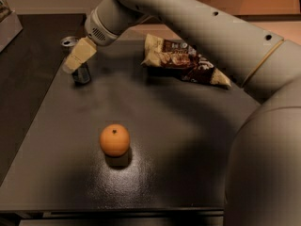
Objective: Knock redbull can over
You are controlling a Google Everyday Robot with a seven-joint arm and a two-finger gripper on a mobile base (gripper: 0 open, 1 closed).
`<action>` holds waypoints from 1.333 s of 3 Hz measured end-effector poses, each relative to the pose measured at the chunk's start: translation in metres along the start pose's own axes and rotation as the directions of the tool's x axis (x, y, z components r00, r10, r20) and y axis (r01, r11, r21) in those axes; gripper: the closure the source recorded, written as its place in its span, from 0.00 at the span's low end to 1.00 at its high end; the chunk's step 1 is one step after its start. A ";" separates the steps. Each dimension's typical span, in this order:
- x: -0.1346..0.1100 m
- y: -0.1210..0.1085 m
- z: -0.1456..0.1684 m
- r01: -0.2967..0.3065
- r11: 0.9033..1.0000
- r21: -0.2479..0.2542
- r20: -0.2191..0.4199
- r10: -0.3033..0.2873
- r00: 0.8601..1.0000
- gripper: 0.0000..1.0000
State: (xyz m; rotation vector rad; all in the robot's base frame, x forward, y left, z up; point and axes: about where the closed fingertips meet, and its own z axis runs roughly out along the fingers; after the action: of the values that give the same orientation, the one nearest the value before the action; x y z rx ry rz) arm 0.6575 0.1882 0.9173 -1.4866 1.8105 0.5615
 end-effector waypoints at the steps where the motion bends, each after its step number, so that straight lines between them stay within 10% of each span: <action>1: -0.005 0.002 0.004 0.002 1.000 -0.018 0.017 -0.002 1.000 0.19; 4: -0.012 0.006 -0.001 0.017 1.000 -0.026 0.053 -0.015 0.998 0.87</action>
Offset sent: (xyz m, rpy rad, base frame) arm 0.0004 0.0127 -0.0018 0.0366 0.0307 0.0385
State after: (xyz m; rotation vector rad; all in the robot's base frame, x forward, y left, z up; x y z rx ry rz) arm 0.6520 0.1971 0.9265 -1.4895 1.7556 0.6134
